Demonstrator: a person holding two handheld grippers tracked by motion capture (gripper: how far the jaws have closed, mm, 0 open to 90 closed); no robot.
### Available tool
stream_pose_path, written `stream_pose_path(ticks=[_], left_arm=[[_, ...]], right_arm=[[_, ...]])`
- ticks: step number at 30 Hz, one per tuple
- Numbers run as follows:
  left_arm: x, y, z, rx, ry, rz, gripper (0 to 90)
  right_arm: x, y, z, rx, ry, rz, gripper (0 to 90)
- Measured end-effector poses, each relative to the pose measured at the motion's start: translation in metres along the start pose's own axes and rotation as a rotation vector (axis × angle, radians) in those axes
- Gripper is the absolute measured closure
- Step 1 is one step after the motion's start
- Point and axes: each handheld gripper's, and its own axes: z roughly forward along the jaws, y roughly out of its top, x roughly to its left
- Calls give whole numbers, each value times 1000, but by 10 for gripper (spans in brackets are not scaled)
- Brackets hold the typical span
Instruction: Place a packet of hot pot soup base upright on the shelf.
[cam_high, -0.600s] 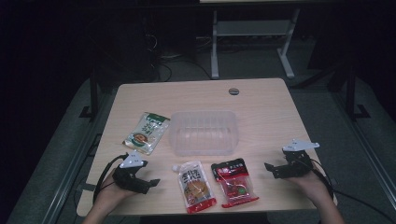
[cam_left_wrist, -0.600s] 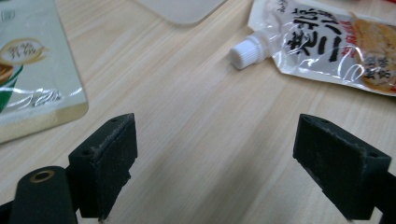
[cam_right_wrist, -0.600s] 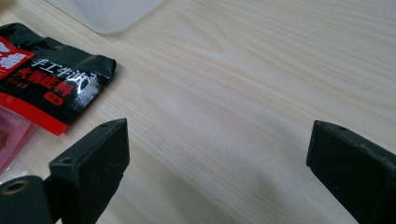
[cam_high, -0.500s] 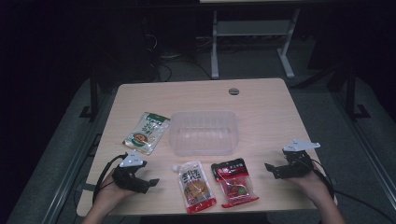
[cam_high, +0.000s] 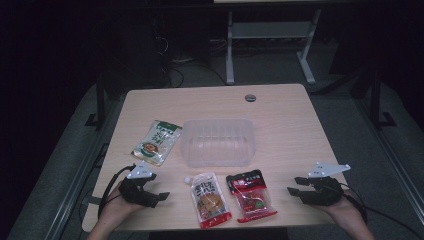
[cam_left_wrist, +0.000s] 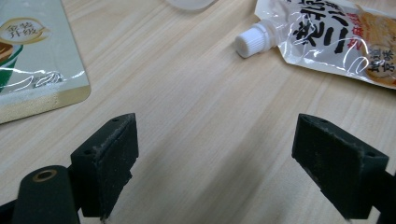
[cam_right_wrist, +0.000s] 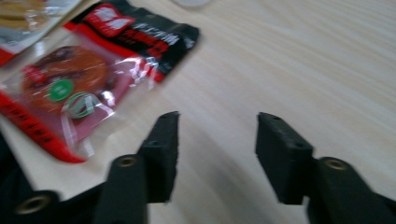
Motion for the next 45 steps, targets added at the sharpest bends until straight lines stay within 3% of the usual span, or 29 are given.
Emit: stream_pose_path(ticks=[5, 9, 13, 19, 38, 39, 45], left_arm=[[-1, 1, 0, -2, -8, -5, 142], [-2, 1, 1, -7, -16, 11, 142], [-3, 1, 0, -7, -22, 18, 142], [-3, 1, 2, -5, -26, 22, 142], [-6, 3, 3, -1, -34, 25, 142], [-6, 3, 3, -2, -35, 28, 142], [-8, 4, 3, -1, -40, 24, 142]], right_arm=[[7, -2, -3, 16, 81, -38, 793], [11, 3, -2, 15, 120, -74, 890], [22, 6, 5, 42, 187, -115, 896], [36, 11, 14, 71, 233, -167, 896], [55, 18, 36, 147, 295, -219, 896], [56, 19, 38, 150, 293, -238, 896], [60, 20, 39, 153, 314, -228, 896]])
